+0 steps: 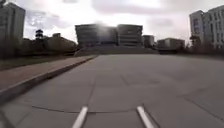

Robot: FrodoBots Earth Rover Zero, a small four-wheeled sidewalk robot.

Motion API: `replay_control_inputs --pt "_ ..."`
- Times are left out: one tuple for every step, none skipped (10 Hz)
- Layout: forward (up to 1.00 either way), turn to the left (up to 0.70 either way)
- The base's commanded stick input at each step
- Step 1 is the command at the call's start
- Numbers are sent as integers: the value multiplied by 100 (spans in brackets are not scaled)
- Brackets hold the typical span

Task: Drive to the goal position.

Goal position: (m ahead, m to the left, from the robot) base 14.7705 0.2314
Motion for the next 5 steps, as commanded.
replay_control_inputs --pt "100 0" --pt "100 0" --pt "100 0" --pt "100 0" --pt "100 0"
